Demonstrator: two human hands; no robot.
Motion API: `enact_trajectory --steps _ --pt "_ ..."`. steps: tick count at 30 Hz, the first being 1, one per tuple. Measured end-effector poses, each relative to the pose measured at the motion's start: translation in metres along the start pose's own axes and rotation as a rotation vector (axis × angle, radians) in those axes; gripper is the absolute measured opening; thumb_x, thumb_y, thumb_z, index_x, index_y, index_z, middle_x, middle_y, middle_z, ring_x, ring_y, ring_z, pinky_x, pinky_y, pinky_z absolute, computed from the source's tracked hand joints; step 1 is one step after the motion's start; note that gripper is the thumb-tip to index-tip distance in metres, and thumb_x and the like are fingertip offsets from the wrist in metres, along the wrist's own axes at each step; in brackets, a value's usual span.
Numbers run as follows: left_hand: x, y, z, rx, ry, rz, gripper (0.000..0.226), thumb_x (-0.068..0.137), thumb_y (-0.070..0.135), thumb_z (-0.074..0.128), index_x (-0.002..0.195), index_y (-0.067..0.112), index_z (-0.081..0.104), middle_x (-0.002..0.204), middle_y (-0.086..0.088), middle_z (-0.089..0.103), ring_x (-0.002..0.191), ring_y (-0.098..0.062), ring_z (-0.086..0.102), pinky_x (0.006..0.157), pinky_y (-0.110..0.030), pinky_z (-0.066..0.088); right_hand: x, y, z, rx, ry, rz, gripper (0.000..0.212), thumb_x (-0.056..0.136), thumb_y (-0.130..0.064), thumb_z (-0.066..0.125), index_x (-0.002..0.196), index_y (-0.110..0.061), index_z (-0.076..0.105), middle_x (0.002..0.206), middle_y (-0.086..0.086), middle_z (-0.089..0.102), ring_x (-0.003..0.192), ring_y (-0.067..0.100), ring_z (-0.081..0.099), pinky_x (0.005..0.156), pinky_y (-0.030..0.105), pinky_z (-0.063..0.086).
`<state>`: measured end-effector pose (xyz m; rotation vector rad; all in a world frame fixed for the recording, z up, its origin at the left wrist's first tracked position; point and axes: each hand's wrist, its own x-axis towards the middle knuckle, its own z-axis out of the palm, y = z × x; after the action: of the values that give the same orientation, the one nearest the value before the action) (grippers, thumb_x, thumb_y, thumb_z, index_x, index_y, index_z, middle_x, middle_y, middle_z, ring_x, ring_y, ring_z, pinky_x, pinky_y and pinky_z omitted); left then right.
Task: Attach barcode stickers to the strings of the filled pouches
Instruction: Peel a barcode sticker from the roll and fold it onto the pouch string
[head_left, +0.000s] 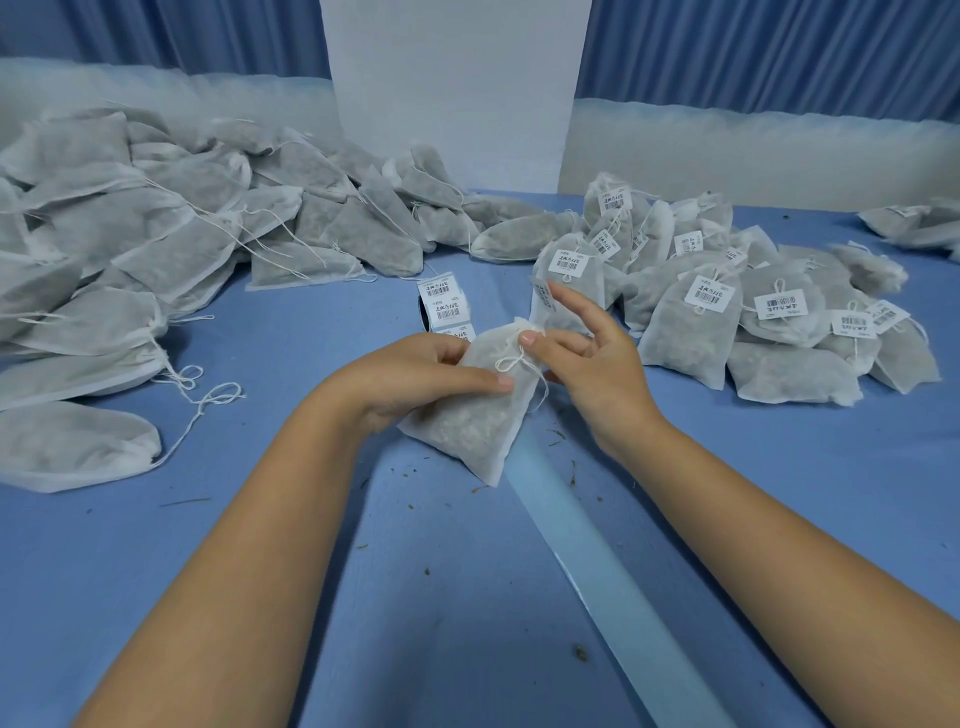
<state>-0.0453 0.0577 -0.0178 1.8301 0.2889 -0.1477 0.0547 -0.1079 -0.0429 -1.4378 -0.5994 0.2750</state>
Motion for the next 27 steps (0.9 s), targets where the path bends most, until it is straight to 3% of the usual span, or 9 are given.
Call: enact_trajectory --steps 3,6,8,10,13,18,21,24,27 --pt "0.002 0.003 0.004 -0.042 0.06 -0.026 0.049 0.071 0.057 0.08 0.101 0.018 0.075 0.098 0.003 0.077 0.09 -0.011 0.072 0.08 -0.024 0.052 -0.001 -0.002 0.0 0.023 -0.021 -0.011 0.052 0.083 -0.012 0.077 0.118 -0.046 0.059 0.092 0.016 0.073 0.088 0.022 0.068 0.096 0.041 0.053" --pt "0.006 0.002 0.007 -0.038 0.14 -0.041 0.033 0.082 0.046 0.075 0.093 0.015 0.074 0.082 0.006 0.074 0.074 -0.008 0.068 0.067 -0.021 0.047 -0.001 -0.002 0.0 0.025 -0.023 -0.018 0.052 0.083 -0.012 0.077 0.119 -0.045 0.059 0.092 0.014 0.074 0.088 0.02 0.068 0.095 0.04 0.054" --pt "0.008 -0.001 0.005 -0.039 0.167 -0.051 0.037 0.083 0.039 0.075 0.099 0.006 0.072 0.083 0.002 0.071 0.076 -0.012 0.065 0.07 -0.024 0.046 0.0 -0.002 0.001 0.016 0.003 -0.032 0.048 0.084 -0.013 0.076 0.117 -0.044 0.06 0.089 0.002 0.075 0.088 0.013 0.068 0.09 0.034 0.055" --pt "0.007 -0.002 0.002 -0.06 0.174 -0.066 0.051 0.082 0.037 0.077 0.108 -0.005 0.065 0.089 -0.006 0.067 0.082 -0.018 0.061 0.077 -0.032 0.043 0.002 -0.005 0.001 -0.011 0.082 -0.049 0.037 0.086 -0.018 0.074 0.109 -0.046 0.065 0.078 -0.012 0.067 0.077 0.004 0.061 0.076 0.023 0.052" --pt "0.006 -0.003 -0.003 -0.076 0.19 -0.069 0.054 0.081 0.036 0.078 0.11 -0.008 0.064 0.092 -0.008 0.064 0.085 -0.02 0.059 0.08 -0.036 0.044 0.002 -0.013 -0.002 -0.03 0.174 -0.049 0.019 0.087 -0.025 0.073 0.087 -0.044 0.074 0.073 -0.01 0.058 0.063 0.001 0.049 0.06 0.016 0.045" --pt "0.008 -0.005 -0.005 -0.041 0.248 -0.049 0.048 0.082 0.037 0.076 0.102 -0.006 0.067 0.081 -0.006 0.058 0.075 -0.019 0.053 0.073 -0.035 0.04 -0.002 -0.02 0.002 -0.01 0.066 -0.013 0.017 0.086 -0.015 0.072 0.075 -0.026 0.076 0.073 -0.016 0.071 0.061 -0.005 0.057 0.058 0.007 0.042" --pt "0.005 -0.001 -0.001 -0.008 0.23 -0.041 0.045 0.076 0.043 0.077 0.091 0.002 0.067 0.079 -0.006 0.049 0.076 -0.019 0.045 0.071 -0.036 0.033 -0.004 -0.017 0.005 -0.06 -0.016 0.004 0.01 0.086 -0.013 0.072 0.08 -0.018 0.076 0.073 -0.015 0.072 0.06 -0.007 0.059 0.056 0.005 0.042" --pt "0.003 0.001 0.001 0.016 0.18 -0.033 0.063 0.068 0.05 0.078 0.096 -0.005 0.066 0.086 -0.003 0.051 0.079 -0.019 0.045 0.074 -0.037 0.034 -0.004 -0.013 0.007 -0.082 -0.035 0.045 0.006 0.086 -0.012 0.072 0.083 -0.015 0.076 0.071 -0.01 0.073 0.057 -0.006 0.06 0.055 0.005 0.042" --pt "0.005 -0.001 0.0 0.015 0.144 -0.024 0.056 0.083 0.038 0.076 0.109 -0.009 0.062 0.091 -0.008 0.058 0.083 -0.02 0.051 0.078 -0.037 0.039 -0.003 -0.01 0.006 -0.125 -0.026 0.064 0.006 0.086 -0.013 0.073 0.084 -0.017 0.077 0.069 0.001 0.066 0.054 -0.002 0.052 0.057 0.007 0.04"
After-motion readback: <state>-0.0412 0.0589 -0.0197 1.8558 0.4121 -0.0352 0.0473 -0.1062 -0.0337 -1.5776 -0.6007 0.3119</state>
